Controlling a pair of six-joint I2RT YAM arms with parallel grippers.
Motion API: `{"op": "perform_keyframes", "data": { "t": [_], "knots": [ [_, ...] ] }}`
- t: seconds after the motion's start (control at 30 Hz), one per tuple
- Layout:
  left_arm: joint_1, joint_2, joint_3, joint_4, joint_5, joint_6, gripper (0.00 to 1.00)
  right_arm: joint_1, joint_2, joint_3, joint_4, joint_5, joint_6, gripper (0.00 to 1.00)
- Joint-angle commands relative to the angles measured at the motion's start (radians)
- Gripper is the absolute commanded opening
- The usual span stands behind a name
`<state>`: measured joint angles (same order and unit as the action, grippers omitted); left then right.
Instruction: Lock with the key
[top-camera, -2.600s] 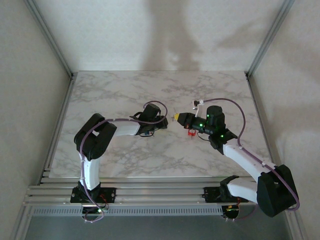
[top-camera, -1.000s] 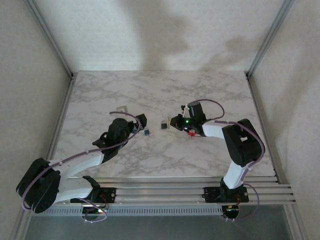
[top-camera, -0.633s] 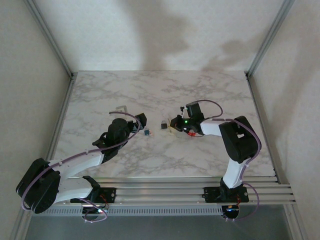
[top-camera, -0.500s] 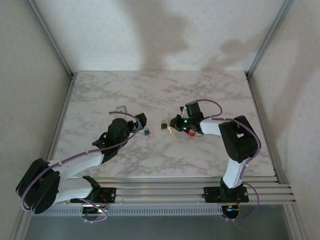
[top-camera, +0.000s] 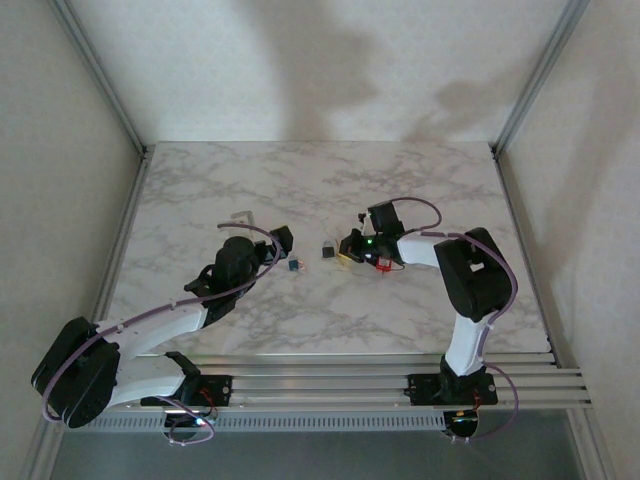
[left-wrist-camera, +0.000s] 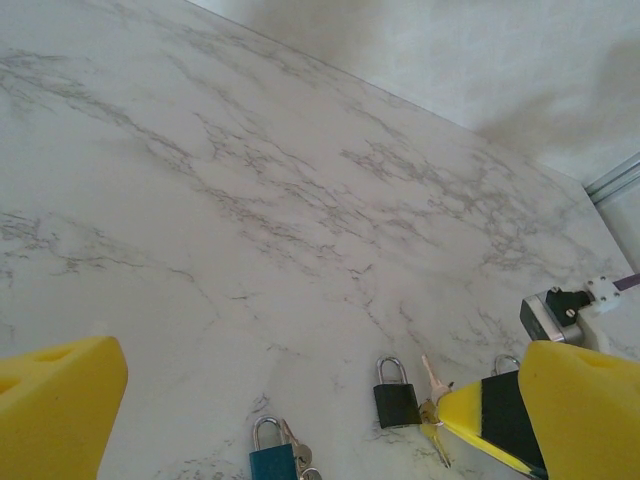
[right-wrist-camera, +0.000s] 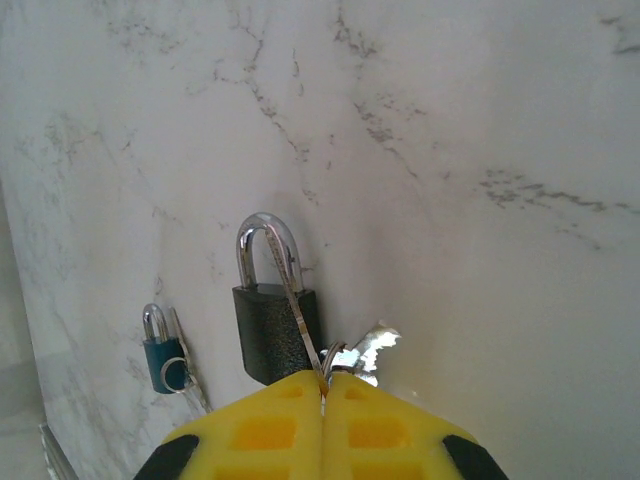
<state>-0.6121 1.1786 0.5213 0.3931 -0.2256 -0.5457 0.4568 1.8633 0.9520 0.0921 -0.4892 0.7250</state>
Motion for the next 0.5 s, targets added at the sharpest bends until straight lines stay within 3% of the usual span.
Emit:
{"op": "perform_keyframes", "data": {
  "t": [0.0,0.47],
  "knots": [
    [-0.004,-0.006,-0.003,0.01,-0.014,0.007,1.0,0.006,0.018,0.029,-0.034,0.015,-0.015,0.0],
    [-0.005,0.003,-0.001,0.01,-0.012,0.009,1.0,0.008,0.013,0.042,-0.066,0.021,-0.033,0.12]
  ]
}}
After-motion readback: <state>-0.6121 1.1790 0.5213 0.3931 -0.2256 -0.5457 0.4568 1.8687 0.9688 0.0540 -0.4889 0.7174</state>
